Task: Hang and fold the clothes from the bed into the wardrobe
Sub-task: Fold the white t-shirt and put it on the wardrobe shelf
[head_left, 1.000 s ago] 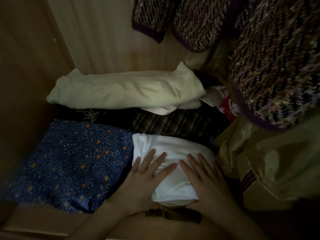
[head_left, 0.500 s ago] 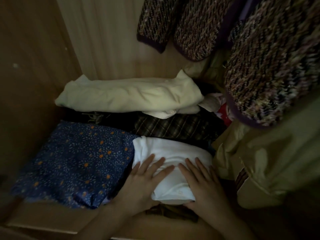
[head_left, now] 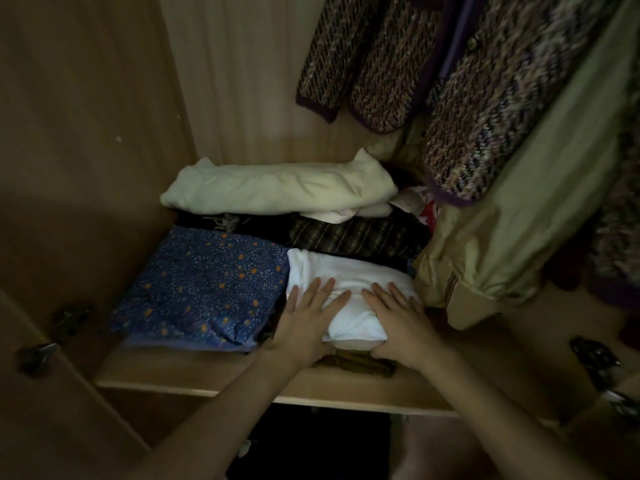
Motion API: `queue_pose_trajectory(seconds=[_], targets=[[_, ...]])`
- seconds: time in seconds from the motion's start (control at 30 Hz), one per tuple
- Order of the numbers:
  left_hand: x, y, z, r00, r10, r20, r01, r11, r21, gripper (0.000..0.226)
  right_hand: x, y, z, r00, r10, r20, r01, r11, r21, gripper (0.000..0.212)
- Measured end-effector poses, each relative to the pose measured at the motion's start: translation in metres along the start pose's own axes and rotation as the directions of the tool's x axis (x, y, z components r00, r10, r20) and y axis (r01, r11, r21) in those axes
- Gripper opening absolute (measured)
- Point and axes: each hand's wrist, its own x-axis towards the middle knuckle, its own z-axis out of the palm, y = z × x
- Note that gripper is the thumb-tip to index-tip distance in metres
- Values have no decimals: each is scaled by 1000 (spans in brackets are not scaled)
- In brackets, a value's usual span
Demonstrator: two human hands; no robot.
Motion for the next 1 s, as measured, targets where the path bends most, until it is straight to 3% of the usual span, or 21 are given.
queue_pose_trajectory(seconds=[0.07,0.17,0.27,0.47,0.67,0.93,1.0], targets=[[-23,11,-12,995,-10,-98,8,1000,-25,92,-19,-11,-12,1000,11,-21,-11,1000,25,107],[-75,17,-27,945,6,-328,-37,995,-91,88,-61,-28,-26,982,12,-187,-1,998,58,95],[-121,11,-37,907,7,-422,-47,995,-84,77,-102,-50,-33,965,-3,-262,11,999,32,88],[-211,20,-36,903,-69,-423,30,995,-98,63,-173,-109,-16,972,2,-233,34,988,151,75],[-316,14,-53,910,-156,-385,134,987,-83,50,-225,-150,-10,973,-43,-228,86,980,178,78],[-456,12,-94,813,-420,-403,407,905,-122,53,-264,-238,-10,933,-279,-228,331,913,238,71],[-492,12,-88,787,-489,-378,474,870,-138,44,-276,-255,-5,924,-331,-190,373,890,262,72]])
